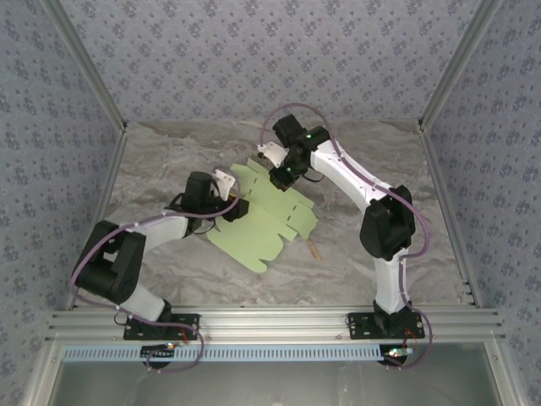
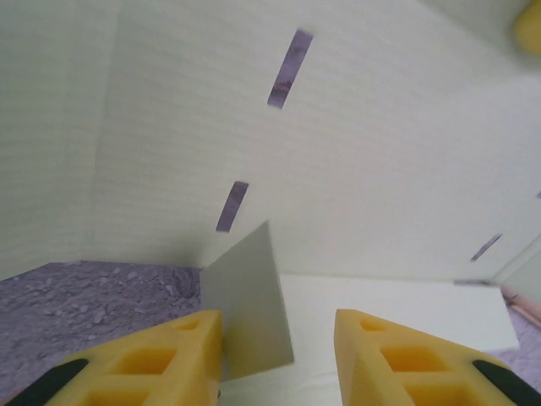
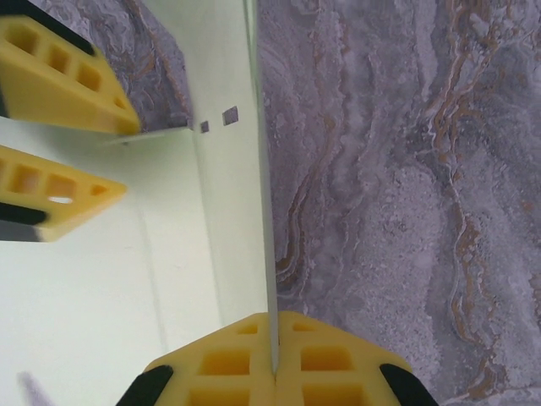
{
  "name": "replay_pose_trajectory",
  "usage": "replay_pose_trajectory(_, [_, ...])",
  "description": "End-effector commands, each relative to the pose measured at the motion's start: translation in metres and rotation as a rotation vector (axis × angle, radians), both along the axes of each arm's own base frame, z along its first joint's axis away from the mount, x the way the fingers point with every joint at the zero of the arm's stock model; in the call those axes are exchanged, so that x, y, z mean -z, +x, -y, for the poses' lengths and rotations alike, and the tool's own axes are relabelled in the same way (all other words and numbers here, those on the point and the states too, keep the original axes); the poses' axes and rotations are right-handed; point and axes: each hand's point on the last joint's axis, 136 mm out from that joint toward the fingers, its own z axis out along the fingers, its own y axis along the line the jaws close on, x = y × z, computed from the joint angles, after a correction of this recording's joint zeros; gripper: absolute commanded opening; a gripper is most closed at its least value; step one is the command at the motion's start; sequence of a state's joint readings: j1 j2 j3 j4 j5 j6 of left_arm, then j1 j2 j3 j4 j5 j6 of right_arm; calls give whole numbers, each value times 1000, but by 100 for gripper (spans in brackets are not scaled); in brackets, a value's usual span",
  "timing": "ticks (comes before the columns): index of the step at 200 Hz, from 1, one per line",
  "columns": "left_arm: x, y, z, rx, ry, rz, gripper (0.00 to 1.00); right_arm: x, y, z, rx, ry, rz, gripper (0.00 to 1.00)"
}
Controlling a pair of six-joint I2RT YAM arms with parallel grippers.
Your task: Fold the paper box
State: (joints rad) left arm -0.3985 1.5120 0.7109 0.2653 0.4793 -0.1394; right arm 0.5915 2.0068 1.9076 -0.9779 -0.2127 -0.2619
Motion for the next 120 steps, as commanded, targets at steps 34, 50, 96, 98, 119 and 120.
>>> replay_pose_trajectory(34, [-71, -10, -21, -51, -172, 72, 47, -32, -5, -3, -95, 55, 107, 0])
replay_pose_trajectory(50, [-86, -11, -32, -87, -198, 91, 49, -35, -10, -4, -125, 71, 115, 0])
replay_pose_trajectory(96, [-123, -19, -30, -38, -245, 155, 57, -42, -27, -8, -247, 104, 134, 0])
replay_pose_trajectory(98, [-124, -19, -30, -34, -247, 158, 58, -42, -28, -8, -251, 105, 134, 0])
replay_pose_trajectory(119, [-133, -15, -22, 21, -280, 164, 58, -46, -35, -12, -297, 132, 130, 0])
replay_pose_trajectory(120, [-134, -15, -22, 22, -282, 163, 58, -46, -35, -12, -299, 133, 129, 0])
